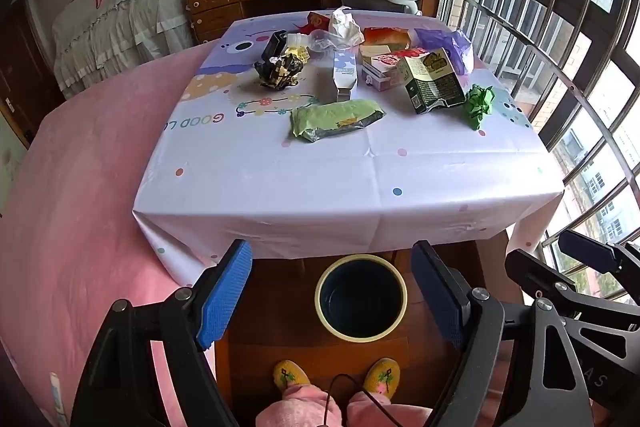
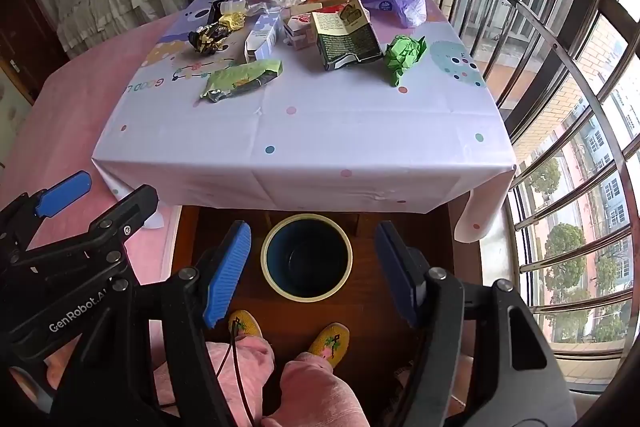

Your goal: Collect trash

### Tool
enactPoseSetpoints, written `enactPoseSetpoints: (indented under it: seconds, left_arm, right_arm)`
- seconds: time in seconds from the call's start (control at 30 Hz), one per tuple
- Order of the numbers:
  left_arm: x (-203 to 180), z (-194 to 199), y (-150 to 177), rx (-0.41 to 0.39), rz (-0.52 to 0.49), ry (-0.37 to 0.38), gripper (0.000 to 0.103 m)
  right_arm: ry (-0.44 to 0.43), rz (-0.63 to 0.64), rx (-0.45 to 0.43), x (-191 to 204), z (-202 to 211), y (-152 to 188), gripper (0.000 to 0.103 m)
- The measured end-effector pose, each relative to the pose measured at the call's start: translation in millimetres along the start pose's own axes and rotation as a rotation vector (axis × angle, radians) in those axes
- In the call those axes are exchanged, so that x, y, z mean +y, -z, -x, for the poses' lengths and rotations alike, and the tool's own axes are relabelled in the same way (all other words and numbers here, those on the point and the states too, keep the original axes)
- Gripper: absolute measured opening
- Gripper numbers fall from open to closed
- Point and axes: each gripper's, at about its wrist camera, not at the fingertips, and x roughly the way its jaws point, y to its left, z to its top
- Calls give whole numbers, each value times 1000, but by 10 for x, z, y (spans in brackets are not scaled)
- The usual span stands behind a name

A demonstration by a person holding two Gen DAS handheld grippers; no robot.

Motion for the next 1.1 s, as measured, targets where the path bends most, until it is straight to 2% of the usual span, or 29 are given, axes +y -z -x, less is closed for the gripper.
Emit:
enactPoseSetpoints:
  seconds: [1.1]
  left_arm:
    - [165,24,19,7,13,-16,83]
  right_arm:
    - [-7,5,0,17,-15,-15,62]
